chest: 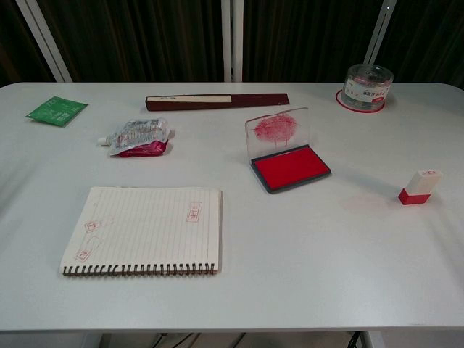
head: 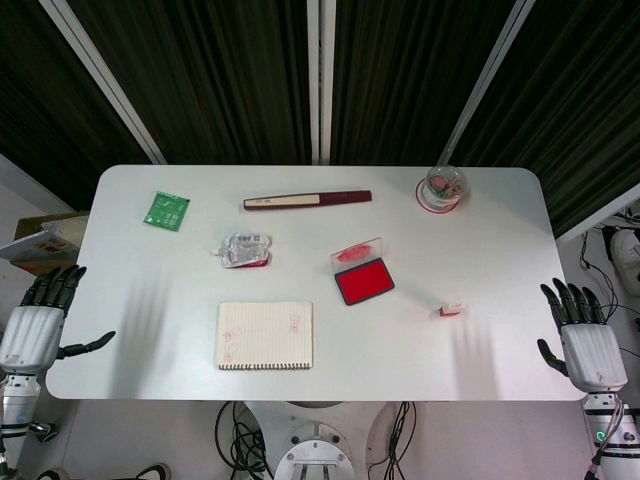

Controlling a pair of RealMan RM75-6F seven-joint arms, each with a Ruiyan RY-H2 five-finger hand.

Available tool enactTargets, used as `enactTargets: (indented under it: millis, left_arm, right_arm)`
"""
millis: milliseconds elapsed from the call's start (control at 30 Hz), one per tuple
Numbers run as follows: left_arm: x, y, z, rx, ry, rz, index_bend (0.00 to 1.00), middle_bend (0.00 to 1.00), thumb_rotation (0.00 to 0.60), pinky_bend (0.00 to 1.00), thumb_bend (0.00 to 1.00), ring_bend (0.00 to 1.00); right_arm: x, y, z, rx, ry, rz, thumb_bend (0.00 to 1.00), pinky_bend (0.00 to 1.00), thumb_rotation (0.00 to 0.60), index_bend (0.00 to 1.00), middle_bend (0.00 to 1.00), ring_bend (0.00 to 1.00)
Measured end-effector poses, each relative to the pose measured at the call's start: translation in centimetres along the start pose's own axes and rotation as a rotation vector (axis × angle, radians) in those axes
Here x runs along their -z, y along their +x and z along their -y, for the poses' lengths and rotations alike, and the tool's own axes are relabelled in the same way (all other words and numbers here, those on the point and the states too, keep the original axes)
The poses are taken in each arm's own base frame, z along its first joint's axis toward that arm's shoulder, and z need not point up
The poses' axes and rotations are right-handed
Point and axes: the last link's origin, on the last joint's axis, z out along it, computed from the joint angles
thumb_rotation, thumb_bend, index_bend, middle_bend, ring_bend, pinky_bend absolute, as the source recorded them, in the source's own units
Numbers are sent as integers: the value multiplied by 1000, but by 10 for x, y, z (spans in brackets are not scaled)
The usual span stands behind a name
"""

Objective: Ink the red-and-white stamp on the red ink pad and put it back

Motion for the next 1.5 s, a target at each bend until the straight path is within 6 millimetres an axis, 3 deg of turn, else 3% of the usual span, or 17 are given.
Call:
enactTargets:
  millis: [433,700,767,800,833,900,967,1033,1133,1367,1500]
  left_arm:
    - [1,0,-1,17,-9,27,0,81,235,190,76,79]
    - [2,-3,1,24,-5,38,0,81,234,190,75,79]
    - [3,-4,2,23,-3,44,0,81,234,191,75,79]
    - [3,-3,2,24,-2,43,0,81,233,191,75,79]
    - [3,-3,2,26,-1,41,0,81,234,191,76,79]
    - [3,-3,2,29,-1,41,0,81,232,191,76,80]
    - [3,-4,2,29,-2,45,0,81,234,191,76,79]
    - [3,-5,2,29,-3,50,0,81,236,191,75,79]
    - [3,-6,2,30,-4,55,0,81,234,191,76,79]
    - [2,-10,3,32,-2,68,0,81,233,191,76,79]
    - [2,-13,3,35,-1,78,0,81,237,191,75,79]
  right_arm:
    - [-1,0,3,-10,3,27,219,0,600,0,0,0]
    - [-11,2,11,91,41,65,218,1,600,0,0,4]
    - [-15,4,16,131,60,65,218,115,600,0,0,85]
    - [-17,5,18,147,69,63,218,288,600,0,0,194]
    - [-20,7,20,164,77,60,219,536,600,0,8,356]
    - [-26,9,26,192,93,54,219,845,600,0,59,610]
    - [-29,9,31,194,100,73,219,971,600,0,123,767]
    - [-32,7,35,196,106,96,219,1000,600,0,159,851]
    - [-37,4,38,231,112,119,219,1000,600,0,173,900]
    - [-52,-10,49,276,137,156,219,1000,600,0,174,908]
    - [-60,-17,55,267,157,166,218,1000,600,72,236,908]
